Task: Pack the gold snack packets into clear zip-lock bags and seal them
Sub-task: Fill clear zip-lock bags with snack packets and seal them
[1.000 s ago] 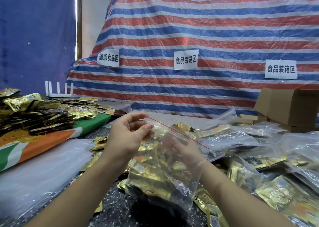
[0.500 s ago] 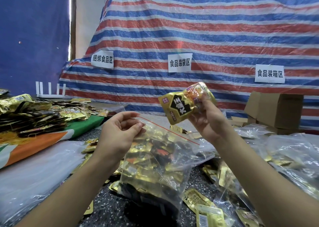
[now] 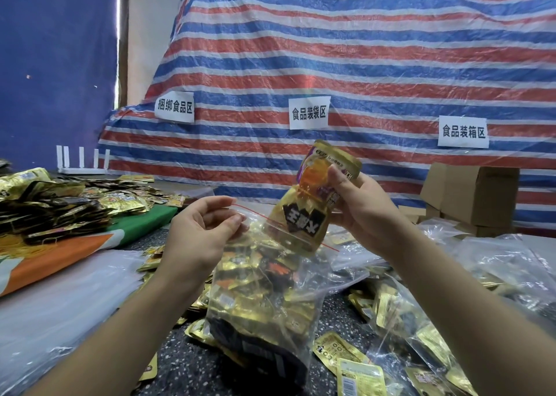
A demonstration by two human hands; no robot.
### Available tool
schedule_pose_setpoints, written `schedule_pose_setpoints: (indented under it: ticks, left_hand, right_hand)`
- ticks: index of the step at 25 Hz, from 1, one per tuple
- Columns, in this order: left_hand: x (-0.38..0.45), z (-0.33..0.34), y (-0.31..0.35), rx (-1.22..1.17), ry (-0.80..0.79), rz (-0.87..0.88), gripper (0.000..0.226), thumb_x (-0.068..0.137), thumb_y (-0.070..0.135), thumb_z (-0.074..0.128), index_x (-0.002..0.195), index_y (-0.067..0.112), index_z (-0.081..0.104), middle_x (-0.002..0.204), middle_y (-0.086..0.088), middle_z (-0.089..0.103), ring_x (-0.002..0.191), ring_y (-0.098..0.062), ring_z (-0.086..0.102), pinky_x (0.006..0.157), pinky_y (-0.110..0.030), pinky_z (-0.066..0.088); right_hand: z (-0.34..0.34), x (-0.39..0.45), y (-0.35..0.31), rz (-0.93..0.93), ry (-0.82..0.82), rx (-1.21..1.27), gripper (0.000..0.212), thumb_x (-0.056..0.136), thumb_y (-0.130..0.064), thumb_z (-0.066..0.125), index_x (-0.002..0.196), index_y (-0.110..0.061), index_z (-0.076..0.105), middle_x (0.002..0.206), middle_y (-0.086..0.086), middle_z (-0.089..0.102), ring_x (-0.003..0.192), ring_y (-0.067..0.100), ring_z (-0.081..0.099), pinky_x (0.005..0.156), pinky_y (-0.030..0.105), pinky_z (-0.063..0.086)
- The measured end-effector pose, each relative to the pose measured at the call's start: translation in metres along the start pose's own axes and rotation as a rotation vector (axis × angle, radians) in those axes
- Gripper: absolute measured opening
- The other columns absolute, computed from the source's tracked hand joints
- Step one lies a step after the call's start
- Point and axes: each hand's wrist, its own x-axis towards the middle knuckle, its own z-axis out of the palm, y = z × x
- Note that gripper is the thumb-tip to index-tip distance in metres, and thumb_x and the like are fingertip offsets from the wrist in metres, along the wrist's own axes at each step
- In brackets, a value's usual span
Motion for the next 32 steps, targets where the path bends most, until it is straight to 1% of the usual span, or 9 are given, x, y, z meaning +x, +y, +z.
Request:
schedule_pose_setpoints:
  ticks: [3,8,12,16,18,20,24,28,32]
  left_hand:
    - [0.000,0.000,0.001,-0.006,-0.003,-0.003,0.020,0.087,-0.007,0.064,0.103,0.007,0.065,0.082,-0.010,0.072,0.071,-0.019,0.073,0.063,-0.020,0.056]
    - [-0.003,0.001,0.001,0.001,-0.003,0.000,0.019,0.089,-0.006,0.062,0.103,0.006,0.066,0.085,-0.013,0.072,0.072,-0.019,0.073,0.064,-0.020,0.056]
    - [-0.006,0.004,-0.002,0.062,-0.018,0.029,0.016,0.092,-0.002,0.060,0.097,0.009,0.069,0.079,-0.009,0.075,0.072,-0.020,0.073,0.064,-0.022,0.057]
    - [-0.009,0.009,-0.003,0.120,-0.042,0.078,0.026,0.095,0.005,0.059,0.082,0.021,0.074,0.079,-0.008,0.075,0.073,-0.018,0.073,0.068,-0.026,0.060]
    - [-0.011,0.011,-0.002,0.129,-0.051,0.099,0.025,0.095,0.005,0.058,0.084,0.023,0.073,0.079,-0.006,0.076,0.073,-0.017,0.073,0.065,-0.024,0.059]
    - [-0.013,0.014,0.000,0.140,-0.073,0.124,0.024,0.093,0.005,0.059,0.087,0.023,0.072,0.081,-0.004,0.077,0.074,-0.017,0.074,0.064,-0.021,0.058]
    - [-0.012,0.015,0.002,0.129,-0.071,0.105,0.022,0.092,0.002,0.061,0.089,0.021,0.071,0.083,-0.001,0.077,0.077,-0.015,0.075,0.066,-0.018,0.057]
    - [-0.014,0.016,0.000,0.281,-0.111,0.126,0.017,0.091,0.009,0.066,0.098,0.023,0.074,0.086,0.009,0.077,0.081,-0.007,0.073,0.067,-0.017,0.056]
    - [-0.014,0.015,-0.002,0.319,-0.083,0.130,0.019,0.091,0.012,0.067,0.093,0.029,0.073,0.084,0.011,0.077,0.080,-0.006,0.073,0.066,-0.018,0.056]
  right_hand:
    - [0.001,-0.004,0.005,-0.004,-0.097,-0.173,0.044,0.087,-0.041,0.060,0.118,-0.009,0.060,0.106,0.012,0.075,0.099,0.029,0.072,0.078,0.045,0.061]
    - [0.009,-0.010,0.004,-0.024,-0.238,-0.393,0.034,0.088,-0.041,0.057,0.115,-0.020,0.061,0.102,-0.002,0.076,0.095,0.012,0.072,0.075,0.023,0.057]
    - [0.014,-0.009,-0.004,-0.014,-0.344,-0.603,0.026,0.097,-0.033,0.056,0.120,-0.024,0.061,0.111,-0.006,0.073,0.105,0.012,0.068,0.088,0.031,0.056]
    - [0.022,-0.010,-0.018,-0.040,-0.432,-0.879,0.015,0.098,-0.036,0.058,0.112,-0.040,0.062,0.093,-0.031,0.069,0.086,-0.009,0.064,0.069,0.010,0.050]
    - [0.026,-0.010,-0.022,-0.056,-0.458,-0.990,0.017,0.098,-0.040,0.058,0.114,-0.037,0.064,0.089,-0.023,0.071,0.078,0.000,0.064,0.063,0.019,0.050]
    - [0.031,-0.008,-0.024,-0.028,-0.499,-1.078,0.025,0.098,-0.041,0.057,0.120,-0.031,0.065,0.100,-0.003,0.073,0.090,0.019,0.066,0.078,0.038,0.055]
    - [0.037,-0.005,-0.030,0.063,-0.573,-1.135,0.028,0.099,-0.040,0.057,0.118,-0.023,0.066,0.105,-0.002,0.073,0.096,0.017,0.068,0.088,0.042,0.056]
    - [0.049,-0.001,-0.024,0.051,-0.686,-1.338,0.017,0.097,-0.042,0.058,0.089,-0.029,0.063,0.085,-0.008,0.069,0.076,0.009,0.064,0.067,0.030,0.052]
    - [0.052,0.001,-0.017,0.018,-0.626,-1.380,0.029,0.093,-0.045,0.062,0.072,-0.025,0.062,0.068,-0.008,0.064,0.057,0.006,0.054,0.051,0.022,0.040]
